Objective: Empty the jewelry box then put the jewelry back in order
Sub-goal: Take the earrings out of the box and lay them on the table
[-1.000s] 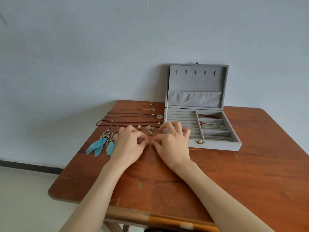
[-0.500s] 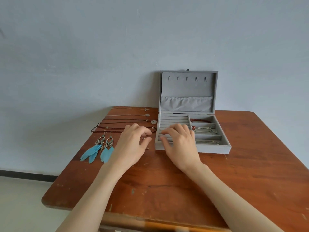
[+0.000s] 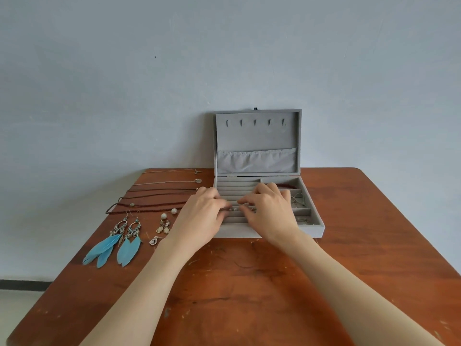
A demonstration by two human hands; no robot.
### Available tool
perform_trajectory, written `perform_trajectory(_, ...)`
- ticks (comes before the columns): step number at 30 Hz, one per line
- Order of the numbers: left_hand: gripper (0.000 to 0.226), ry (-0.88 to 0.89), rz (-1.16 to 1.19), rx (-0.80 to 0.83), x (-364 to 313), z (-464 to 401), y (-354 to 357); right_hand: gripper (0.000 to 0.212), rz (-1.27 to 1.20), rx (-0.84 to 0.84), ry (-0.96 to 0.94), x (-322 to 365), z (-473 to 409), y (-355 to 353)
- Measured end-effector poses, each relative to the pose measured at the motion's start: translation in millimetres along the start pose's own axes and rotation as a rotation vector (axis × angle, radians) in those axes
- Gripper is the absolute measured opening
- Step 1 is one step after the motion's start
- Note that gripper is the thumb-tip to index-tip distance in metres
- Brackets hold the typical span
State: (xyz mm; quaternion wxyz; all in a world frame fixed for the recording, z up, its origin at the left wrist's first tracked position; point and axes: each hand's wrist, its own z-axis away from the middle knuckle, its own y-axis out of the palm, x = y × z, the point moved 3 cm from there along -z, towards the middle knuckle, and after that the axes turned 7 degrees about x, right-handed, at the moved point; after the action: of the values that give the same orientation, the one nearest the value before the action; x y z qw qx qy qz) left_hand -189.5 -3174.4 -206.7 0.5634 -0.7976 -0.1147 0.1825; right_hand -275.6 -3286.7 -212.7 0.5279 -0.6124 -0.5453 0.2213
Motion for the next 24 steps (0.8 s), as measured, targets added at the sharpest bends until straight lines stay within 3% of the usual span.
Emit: perform_trajectory(24, 0.012, -0.032, 0.112, 0.0, 2.7, -0.9, -5.9, 0.017, -0.036, 0.062, -0.021, 10.2, -2.7, 3.8)
